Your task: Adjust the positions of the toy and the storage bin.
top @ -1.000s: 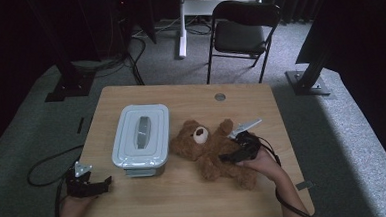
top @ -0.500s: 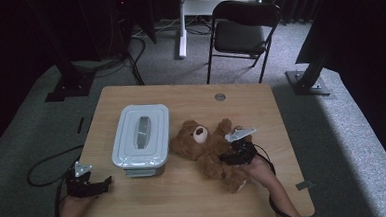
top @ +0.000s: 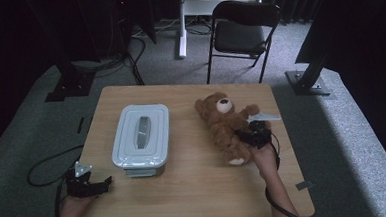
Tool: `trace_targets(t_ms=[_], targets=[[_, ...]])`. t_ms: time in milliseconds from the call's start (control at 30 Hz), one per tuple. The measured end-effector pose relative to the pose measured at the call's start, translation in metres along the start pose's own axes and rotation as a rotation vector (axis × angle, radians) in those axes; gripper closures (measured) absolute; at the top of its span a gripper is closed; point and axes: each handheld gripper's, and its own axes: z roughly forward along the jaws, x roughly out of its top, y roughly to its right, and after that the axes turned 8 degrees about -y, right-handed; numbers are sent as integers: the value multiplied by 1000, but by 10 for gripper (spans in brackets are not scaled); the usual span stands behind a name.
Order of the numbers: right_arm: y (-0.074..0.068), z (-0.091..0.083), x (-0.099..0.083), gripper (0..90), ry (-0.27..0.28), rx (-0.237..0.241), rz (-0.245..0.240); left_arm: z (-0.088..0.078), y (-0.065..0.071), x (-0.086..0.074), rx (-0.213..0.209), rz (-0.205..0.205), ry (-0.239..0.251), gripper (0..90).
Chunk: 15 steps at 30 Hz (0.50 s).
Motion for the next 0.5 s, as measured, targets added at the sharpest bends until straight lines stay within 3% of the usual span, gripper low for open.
trace_targets(t_ms=[167, 200, 300, 500], targets=[[18, 1, 24, 657, 27, -177, 94, 0, 0, 0, -1, 2, 0, 14], [20, 3, 27, 657, 30, -198, 110, 0, 0, 0, -1, 2, 0, 14], [35, 14, 39, 658, 35, -250, 220, 0, 0, 0, -2, 2, 0, 14], [49, 37, 58, 656, 22, -362, 328, 0, 0, 0, -2, 3, 0, 14]])
